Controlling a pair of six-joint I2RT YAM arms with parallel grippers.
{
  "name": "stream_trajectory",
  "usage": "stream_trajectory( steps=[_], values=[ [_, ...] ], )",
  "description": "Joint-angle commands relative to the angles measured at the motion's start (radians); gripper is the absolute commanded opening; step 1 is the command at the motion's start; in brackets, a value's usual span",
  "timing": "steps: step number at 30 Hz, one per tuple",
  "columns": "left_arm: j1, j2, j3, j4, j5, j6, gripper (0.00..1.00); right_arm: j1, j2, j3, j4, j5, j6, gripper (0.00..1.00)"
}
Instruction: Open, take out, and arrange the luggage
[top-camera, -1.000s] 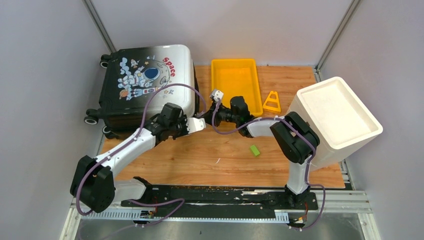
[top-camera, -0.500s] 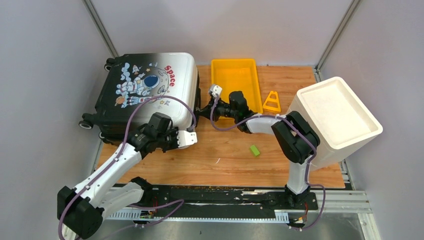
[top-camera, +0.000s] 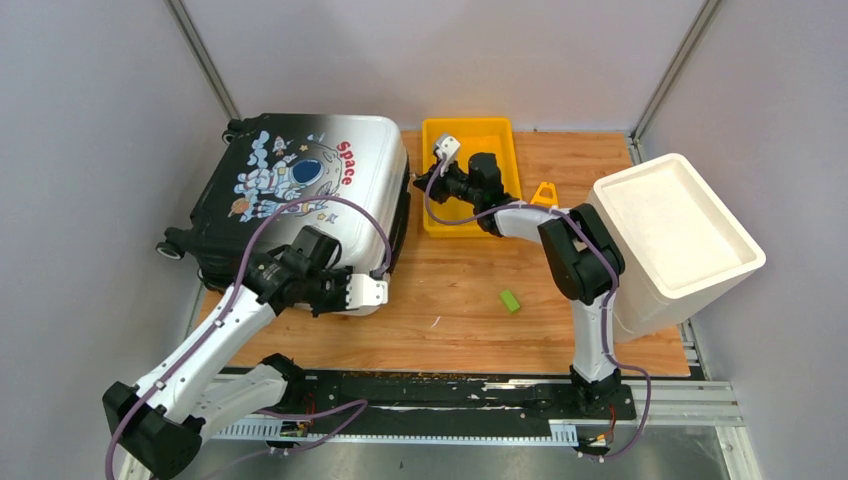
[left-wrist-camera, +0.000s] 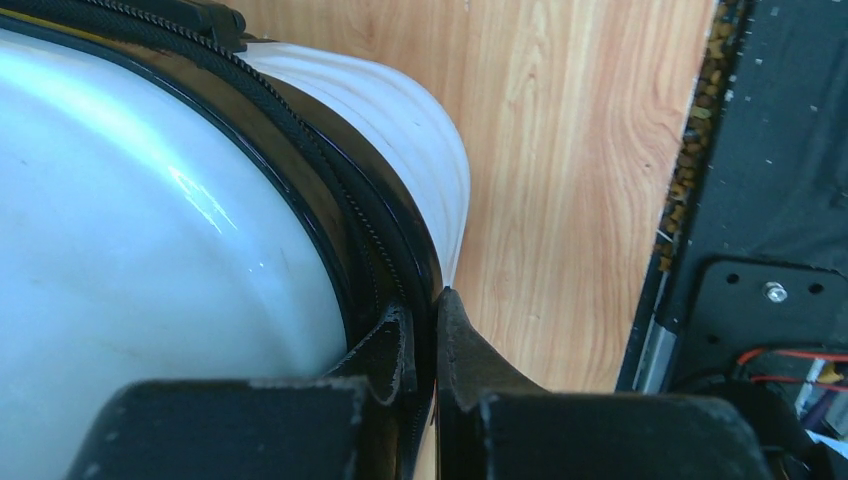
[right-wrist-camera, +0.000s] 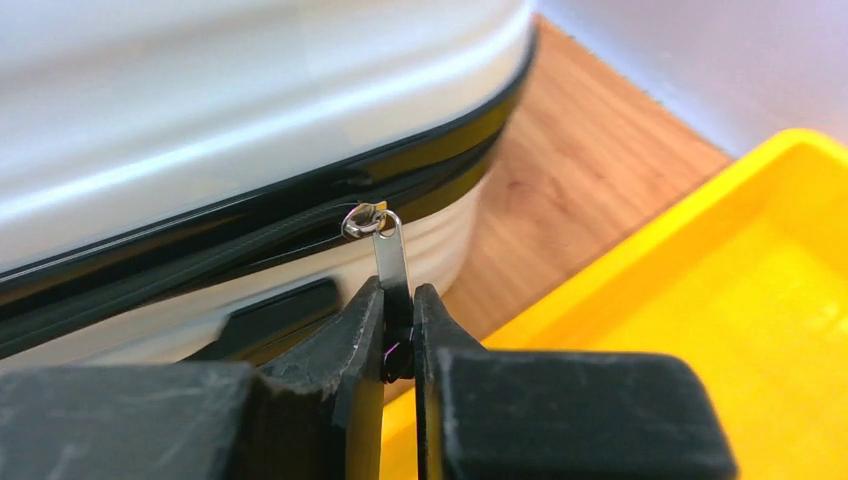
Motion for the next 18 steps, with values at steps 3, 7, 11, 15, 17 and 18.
stream_trajectory(
  steps=[3,7,11,15,17,18],
  values=[
    [-0.017,-0.117,0.141,-0.238,0.112,0.097,0.00,-0.150,0.011,0.168,0.220,0.155,-0.037,0.00],
    [-0.017,-0.154,0.152,-0.285,0.156,0.132,0.00,-0.184,0.064,0.236,0.237,0.126,-0.052,0.00],
    [-0.017,-0.204,0.150,-0.309,0.184,0.152,0.00,-0.196,0.111,0.276,0.255,0.090,-0.125,0.00],
    [-0.016,-0.229,0.160,-0.336,0.199,0.153,0.00,-0.201,0.157,0.310,0.290,0.083,-0.146,0.00],
    [-0.017,-0.227,0.167,-0.341,0.211,0.159,0.00,-0.201,0.188,0.330,0.324,0.061,-0.138,0.00],
    [-0.017,-0.226,0.166,-0.342,0.218,0.162,0.00,-0.201,0.202,0.338,0.352,0.046,-0.127,0.00]
  ],
)
